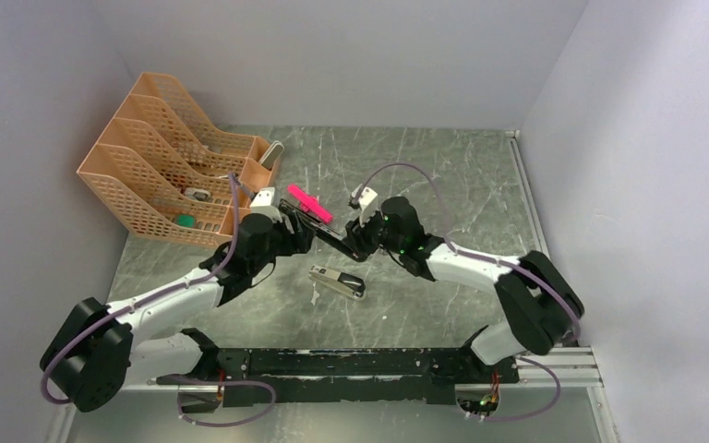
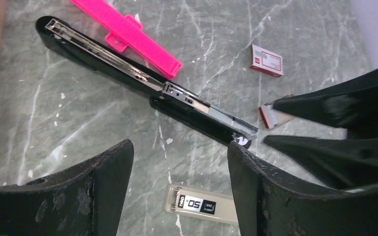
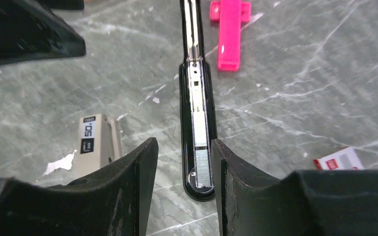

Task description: Load the staples into the stapler

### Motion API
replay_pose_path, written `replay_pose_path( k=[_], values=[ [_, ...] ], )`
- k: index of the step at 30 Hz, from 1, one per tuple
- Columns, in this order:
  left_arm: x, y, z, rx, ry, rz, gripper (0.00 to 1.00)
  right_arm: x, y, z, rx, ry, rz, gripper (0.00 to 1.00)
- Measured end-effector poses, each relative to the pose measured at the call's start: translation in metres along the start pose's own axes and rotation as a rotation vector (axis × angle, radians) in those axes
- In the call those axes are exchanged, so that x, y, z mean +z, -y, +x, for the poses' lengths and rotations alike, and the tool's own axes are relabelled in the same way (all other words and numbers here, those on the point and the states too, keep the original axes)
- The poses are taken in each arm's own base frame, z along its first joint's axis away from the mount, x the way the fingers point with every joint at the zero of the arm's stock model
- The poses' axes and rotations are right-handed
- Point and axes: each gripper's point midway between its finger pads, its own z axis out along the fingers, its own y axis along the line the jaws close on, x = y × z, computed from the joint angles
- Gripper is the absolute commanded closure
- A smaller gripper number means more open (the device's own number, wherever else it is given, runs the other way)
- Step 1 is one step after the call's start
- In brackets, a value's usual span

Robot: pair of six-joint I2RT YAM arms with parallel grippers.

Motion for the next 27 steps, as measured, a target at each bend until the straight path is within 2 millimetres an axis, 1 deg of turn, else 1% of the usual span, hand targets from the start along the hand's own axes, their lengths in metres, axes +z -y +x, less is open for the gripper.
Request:
replay_pose_path(
  k=[2, 4, 7, 8, 12, 14, 17, 21, 24, 27],
  values=[
    [0.005, 0.001, -0.004, -0.026, -0.011, 0.019, 0.27, 0.01, 0.001, 0.012, 0.006, -0.048, -0.014, 0.54],
    [0.009, 0.001, -0.005, -0.044, -0.026, 0.031, 0.27, 0.018, 0.0, 0.03, 0.016, -0.104, -0.028, 0.55],
    [0.014, 0.001, -0.001, -0.064, -0.053, 0.042, 0.27, 0.023, 0.0, 0.052, 0.03, -0.175, -0.037, 0.56],
    [0.014, 0.001, 0.0, -0.067, -0.062, 0.046, 0.27, 0.024, 0.001, 0.056, 0.032, -0.187, -0.038, 0.57],
    [0.016, 0.003, 0.004, -0.079, -0.082, 0.06, 0.27, 0.028, 0.004, 0.05, 0.023, -0.178, -0.032, 0.62],
    [0.018, 0.003, 0.005, -0.089, -0.085, 0.066, 0.28, 0.03, 0.007, 0.054, 0.023, -0.19, -0.029, 0.64],
    [0.02, 0.0, 0.006, -0.106, -0.094, 0.065, 0.28, 0.033, 0.009, 0.058, 0.025, -0.202, -0.021, 0.64],
    [0.023, -0.002, 0.008, -0.123, -0.103, 0.065, 0.29, 0.033, 0.011, 0.058, 0.023, -0.202, -0.01, 0.64],
    [0.024, -0.001, 0.006, -0.129, -0.1, 0.071, 0.29, 0.03, 0.012, 0.067, 0.029, -0.227, -0.002, 0.63],
    [0.024, 0.0, 0.005, -0.137, -0.096, 0.077, 0.29, 0.027, 0.011, 0.071, 0.033, -0.235, 0.0, 0.62]
  ],
)
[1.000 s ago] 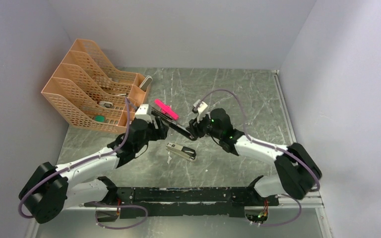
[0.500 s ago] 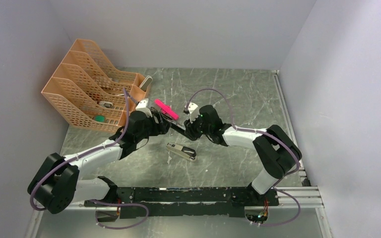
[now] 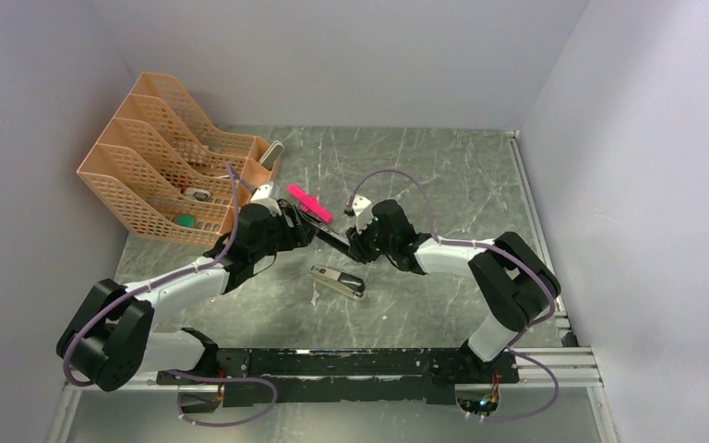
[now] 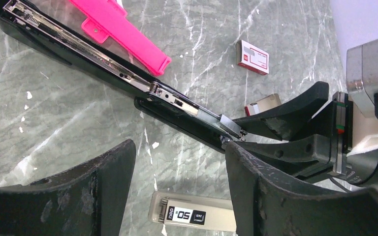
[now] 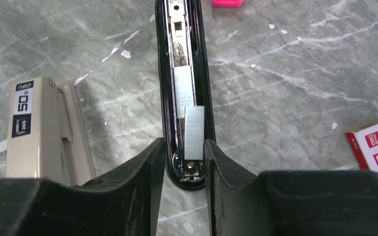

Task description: Load the staples into the stapler

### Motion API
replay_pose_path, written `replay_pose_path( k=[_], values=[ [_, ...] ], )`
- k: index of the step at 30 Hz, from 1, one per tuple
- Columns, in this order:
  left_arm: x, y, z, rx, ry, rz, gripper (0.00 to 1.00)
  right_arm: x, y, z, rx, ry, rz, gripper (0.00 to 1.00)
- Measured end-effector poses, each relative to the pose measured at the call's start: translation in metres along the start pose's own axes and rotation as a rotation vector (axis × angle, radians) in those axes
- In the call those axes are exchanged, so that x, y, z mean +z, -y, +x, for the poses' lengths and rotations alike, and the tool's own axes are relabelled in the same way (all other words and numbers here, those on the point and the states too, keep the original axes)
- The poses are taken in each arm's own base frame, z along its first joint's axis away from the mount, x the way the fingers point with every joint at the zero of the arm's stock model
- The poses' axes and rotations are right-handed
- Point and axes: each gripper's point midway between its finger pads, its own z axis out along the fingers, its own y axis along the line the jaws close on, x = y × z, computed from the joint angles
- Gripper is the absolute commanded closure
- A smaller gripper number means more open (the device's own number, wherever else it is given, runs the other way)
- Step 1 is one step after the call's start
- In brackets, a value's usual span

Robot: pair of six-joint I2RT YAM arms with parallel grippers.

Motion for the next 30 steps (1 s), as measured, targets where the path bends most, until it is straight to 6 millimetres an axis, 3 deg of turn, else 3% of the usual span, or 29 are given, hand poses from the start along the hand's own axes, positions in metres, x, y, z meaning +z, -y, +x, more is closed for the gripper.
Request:
replay_pose_path(
  k=[22, 30],
  values=[
    [0.021, -0.022, 0.006, -0.147, -0.039, -0.029, 0.3, -0.003, 0.0, 0.006, 0.004, -0.007, 0.005, 0.77],
    [0.032, -0.028, 0.013, -0.213, -0.063, -0.026, 0.3, -0.002, 0.001, 0.004, -0.003, 0.001, 0.006, 0.71]
  ],
)
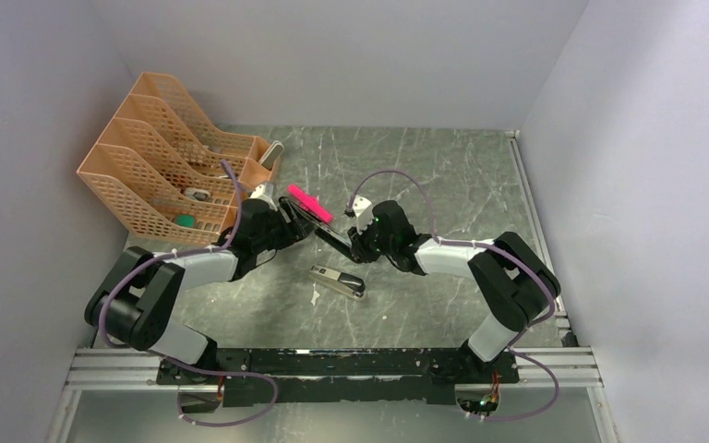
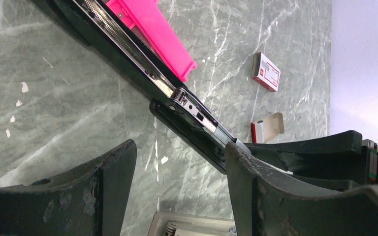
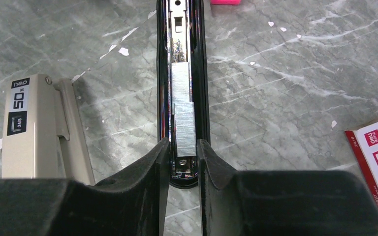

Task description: Load the staples into the stapler

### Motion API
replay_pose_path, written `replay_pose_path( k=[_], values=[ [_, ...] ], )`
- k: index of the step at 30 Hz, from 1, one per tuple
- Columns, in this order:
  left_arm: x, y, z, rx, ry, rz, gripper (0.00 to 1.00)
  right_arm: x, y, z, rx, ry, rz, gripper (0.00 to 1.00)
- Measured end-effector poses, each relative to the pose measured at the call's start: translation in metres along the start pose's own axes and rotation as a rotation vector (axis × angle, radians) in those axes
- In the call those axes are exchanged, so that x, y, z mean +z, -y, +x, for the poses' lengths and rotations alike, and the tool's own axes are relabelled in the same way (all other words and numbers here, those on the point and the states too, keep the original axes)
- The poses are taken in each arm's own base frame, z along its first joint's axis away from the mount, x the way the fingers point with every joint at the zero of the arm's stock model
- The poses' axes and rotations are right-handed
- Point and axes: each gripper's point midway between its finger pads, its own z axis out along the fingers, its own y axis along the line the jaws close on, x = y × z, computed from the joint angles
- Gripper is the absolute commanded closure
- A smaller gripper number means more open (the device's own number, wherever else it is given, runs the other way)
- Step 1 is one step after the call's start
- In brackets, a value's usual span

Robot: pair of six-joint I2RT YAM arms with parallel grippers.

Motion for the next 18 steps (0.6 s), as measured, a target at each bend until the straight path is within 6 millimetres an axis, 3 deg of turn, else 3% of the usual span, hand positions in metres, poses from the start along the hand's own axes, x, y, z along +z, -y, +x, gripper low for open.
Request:
replay_pose_path(
  k=[8, 12, 18],
  values=[
    [0.004, 0.006, -0.005, -0.012, 0.013, 0.021, 0.31, -0.001, -0.001, 0.008, 0.002, -0.014, -0.002, 0.69],
    [0.004, 0.008, -0.006, -0.01, 0.015, 0.028, 0.31, -0.005, -0.002, 0.009, 0.001, -0.008, -0.001, 0.6],
    [0.002, 0.009, -0.007, 0.005, 0.018, 0.033, 0.31, -0.023, -0.003, -0.016, -0.02, 0.091, 0.011, 0.51]
  ],
)
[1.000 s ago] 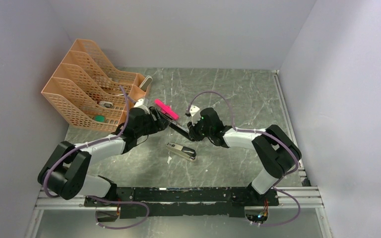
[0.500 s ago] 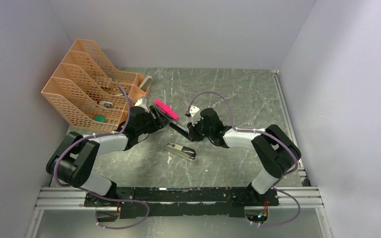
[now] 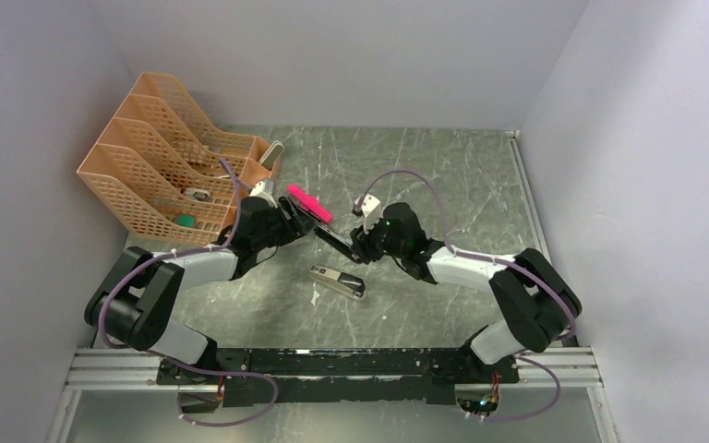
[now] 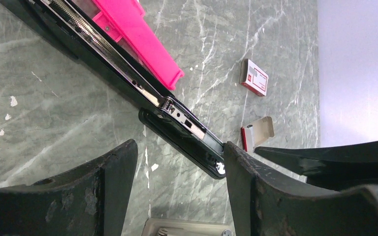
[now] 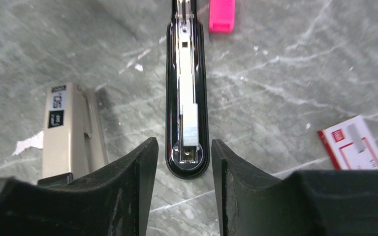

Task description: Load the staples into the stapler

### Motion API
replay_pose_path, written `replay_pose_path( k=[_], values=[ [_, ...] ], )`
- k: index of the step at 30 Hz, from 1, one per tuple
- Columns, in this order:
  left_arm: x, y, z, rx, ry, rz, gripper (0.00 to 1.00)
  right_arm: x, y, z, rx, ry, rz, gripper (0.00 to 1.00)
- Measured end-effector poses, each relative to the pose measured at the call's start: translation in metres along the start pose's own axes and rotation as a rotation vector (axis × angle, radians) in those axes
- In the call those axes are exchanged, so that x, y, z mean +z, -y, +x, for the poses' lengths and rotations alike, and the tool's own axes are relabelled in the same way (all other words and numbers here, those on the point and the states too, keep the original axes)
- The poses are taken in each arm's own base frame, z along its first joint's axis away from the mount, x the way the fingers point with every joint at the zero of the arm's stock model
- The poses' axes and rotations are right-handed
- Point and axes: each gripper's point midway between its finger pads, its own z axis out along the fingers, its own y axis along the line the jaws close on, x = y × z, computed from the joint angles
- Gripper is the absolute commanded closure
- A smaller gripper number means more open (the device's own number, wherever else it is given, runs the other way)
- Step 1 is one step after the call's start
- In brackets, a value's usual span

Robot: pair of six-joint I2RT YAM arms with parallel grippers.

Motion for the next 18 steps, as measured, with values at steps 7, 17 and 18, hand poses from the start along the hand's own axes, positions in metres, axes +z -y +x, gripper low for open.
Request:
replay_pose_path(
  k=[7, 17, 18],
  values=[
    [0.0, -0.001, -0.001, 0.036, 0.0, -0.001, 0.31, -0.008, 0.005, -0.023, -0.015, 0.092, 0.036, 0.48],
    [0.01, -0.01, 0.003, 0.091, -0.019, -0.021, 0.31, -0.005, 0.008, -0.021, 0.022, 0.098, 0.057, 0.49],
    [0.011, -0.012, 0.005, 0.097, -0.024, -0.027, 0.31, -0.005, 0.009, -0.021, 0.025, 0.096, 0.061, 0.49]
  ],
)
